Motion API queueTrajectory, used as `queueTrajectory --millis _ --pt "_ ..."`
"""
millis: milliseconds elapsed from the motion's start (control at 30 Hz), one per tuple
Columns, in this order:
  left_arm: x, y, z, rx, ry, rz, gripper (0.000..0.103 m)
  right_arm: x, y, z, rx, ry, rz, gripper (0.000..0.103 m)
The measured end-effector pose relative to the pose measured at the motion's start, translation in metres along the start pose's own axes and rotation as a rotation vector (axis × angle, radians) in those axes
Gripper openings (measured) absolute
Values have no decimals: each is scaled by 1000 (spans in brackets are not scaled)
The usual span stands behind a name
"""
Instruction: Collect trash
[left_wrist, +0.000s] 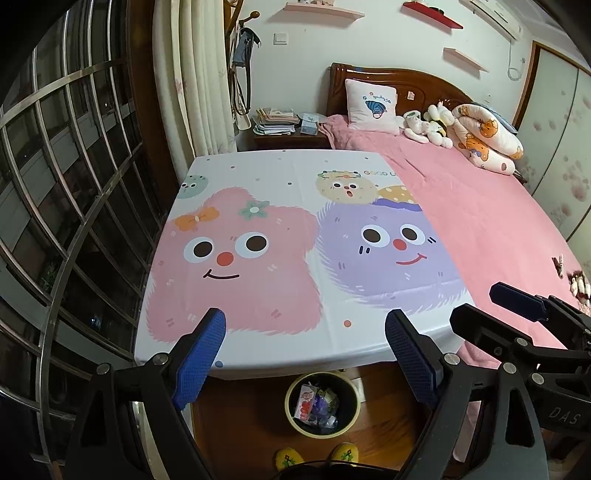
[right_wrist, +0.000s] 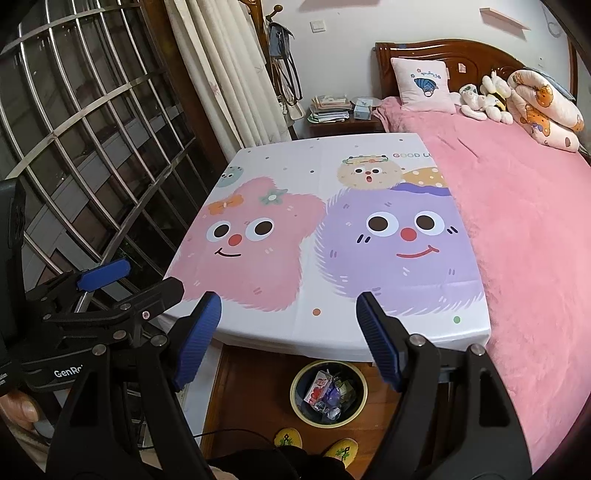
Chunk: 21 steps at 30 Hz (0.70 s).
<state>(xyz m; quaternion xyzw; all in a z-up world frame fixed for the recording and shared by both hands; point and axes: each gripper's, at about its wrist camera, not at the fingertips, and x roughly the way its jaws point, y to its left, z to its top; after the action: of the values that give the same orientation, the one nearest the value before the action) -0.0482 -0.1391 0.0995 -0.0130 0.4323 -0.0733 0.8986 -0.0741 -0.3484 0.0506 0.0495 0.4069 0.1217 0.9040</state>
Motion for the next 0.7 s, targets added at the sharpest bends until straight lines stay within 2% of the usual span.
queueTrajectory --millis 700 --pt "15 -12 -9 0 18 29 89 9 -12 -15 13 18 5 74"
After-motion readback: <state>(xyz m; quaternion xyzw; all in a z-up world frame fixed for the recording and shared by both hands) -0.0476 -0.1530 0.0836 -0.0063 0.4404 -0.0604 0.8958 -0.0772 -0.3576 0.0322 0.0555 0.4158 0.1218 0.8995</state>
